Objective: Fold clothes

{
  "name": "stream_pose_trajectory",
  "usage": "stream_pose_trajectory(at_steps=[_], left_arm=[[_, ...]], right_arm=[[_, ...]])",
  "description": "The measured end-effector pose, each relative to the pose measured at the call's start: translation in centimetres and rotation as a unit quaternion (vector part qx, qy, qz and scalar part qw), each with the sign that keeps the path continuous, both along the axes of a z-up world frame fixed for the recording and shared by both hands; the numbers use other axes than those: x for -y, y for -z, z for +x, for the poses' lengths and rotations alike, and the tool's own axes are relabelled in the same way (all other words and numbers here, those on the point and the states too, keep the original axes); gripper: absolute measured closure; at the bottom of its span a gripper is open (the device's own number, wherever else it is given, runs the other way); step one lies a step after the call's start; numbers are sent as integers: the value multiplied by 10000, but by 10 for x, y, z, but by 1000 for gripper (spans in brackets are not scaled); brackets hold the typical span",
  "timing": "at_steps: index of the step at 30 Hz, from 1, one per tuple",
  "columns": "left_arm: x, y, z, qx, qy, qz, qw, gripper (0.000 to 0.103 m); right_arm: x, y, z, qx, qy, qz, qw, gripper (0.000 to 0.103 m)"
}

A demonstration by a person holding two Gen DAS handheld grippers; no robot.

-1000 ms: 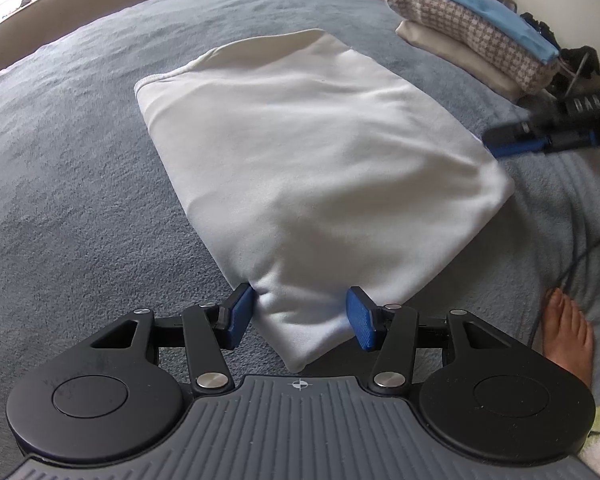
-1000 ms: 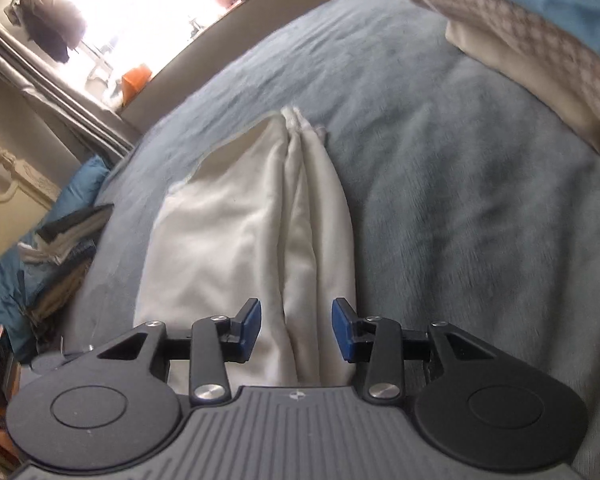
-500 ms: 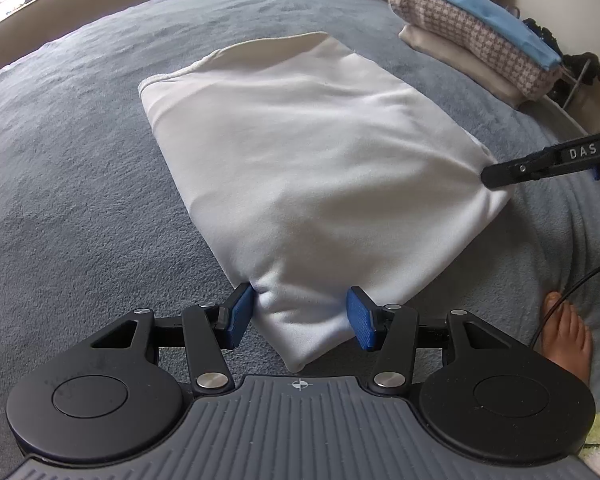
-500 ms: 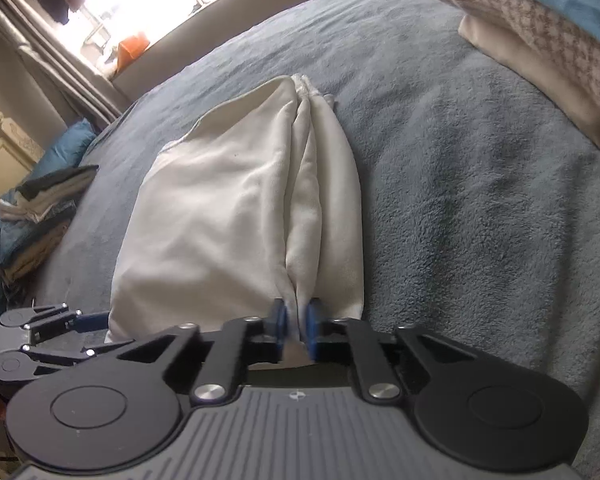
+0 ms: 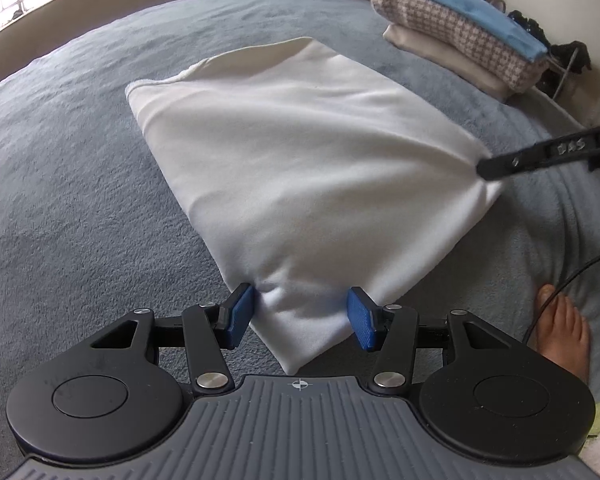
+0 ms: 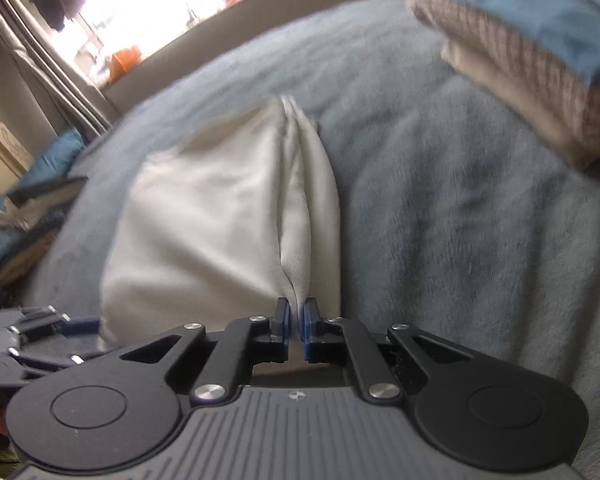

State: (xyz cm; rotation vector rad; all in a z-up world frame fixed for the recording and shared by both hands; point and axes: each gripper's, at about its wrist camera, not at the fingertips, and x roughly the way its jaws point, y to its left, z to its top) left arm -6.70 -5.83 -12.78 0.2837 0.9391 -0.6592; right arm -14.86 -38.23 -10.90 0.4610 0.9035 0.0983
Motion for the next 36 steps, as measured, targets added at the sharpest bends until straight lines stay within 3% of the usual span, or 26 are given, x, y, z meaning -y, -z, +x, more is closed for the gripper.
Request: stream_pose_trajectory(at_steps=[4,6,8,13,18,21,24,26,30,32,36], left_arm=[[-1,4,3,-89,-81,29,9999,52],[2,6,3,-94,-90,96,9999,52],[2,6,4,-130,-122,78,9998,52],[0,6,5,-217,-210,-9,9995,52],[2,4,3,-177,-197,35,9996,52],[1,3,2,-191,-184,8,9996,52],[-1,2,1,-216,-125,-68,9997,52],[-4,4,3,-258,-124,-106,9995,52],[-7,6,5,-341,-159,-199,9991,52],[-8,8,7,-380,-180,-253,9988,52],[-8,9,7,-405,-185,-315,9985,52]], right_arm=[[-2,3,0,-22,-25,-32,10000,97],[0,10,4,-158,36,-18,9999,90],[1,5,6,-196,85,-94,9997,69],[-3,-34,0,335,120,-687,9970,64],[-39,-55,30,987,-523,-1200,9865,71],[-74,-37,60,936,-1239,-1718,9728,81],[-80,4,85,607,-1397,-2624,9529,90],[-62,6,96,442,-1097,-2365,9644,90],[-50,-19,102,251,-716,-2391,9680,89],[-58,-42,97,564,-851,-2094,9725,89],[-108,-73,96,1193,-1681,-1823,9614,89]])
